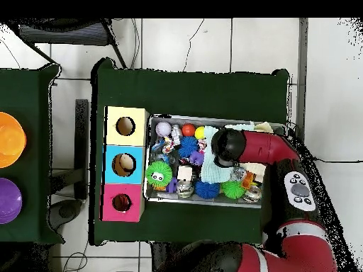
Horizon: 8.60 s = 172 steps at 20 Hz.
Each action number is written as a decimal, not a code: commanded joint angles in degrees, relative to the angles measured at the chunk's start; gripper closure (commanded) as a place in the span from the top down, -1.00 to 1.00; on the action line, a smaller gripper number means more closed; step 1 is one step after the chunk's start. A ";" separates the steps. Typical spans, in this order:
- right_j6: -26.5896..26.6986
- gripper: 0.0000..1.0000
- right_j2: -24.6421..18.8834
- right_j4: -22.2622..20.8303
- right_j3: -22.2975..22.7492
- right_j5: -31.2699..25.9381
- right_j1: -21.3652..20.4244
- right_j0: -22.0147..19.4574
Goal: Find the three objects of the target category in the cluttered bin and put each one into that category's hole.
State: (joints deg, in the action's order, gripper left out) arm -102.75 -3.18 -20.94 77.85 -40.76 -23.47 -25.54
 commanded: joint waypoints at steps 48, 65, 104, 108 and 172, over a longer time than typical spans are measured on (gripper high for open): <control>-11.09 -1.00 -5.33 18.29 43.22 23.32 -22.54 5.51; -10.74 1.00 -25.78 14.45 44.36 48.38 -15.28 -6.72; 1.90 1.00 -9.10 12.44 24.91 23.75 -21.73 1.28; 3.48 1.00 -8.37 10.64 20.62 22.41 -17.42 0.58; 2.61 1.00 -15.89 7.04 23.27 6.63 -9.04 -16.04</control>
State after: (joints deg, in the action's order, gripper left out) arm -102.75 -9.76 -17.37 95.06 -30.35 -32.15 -38.69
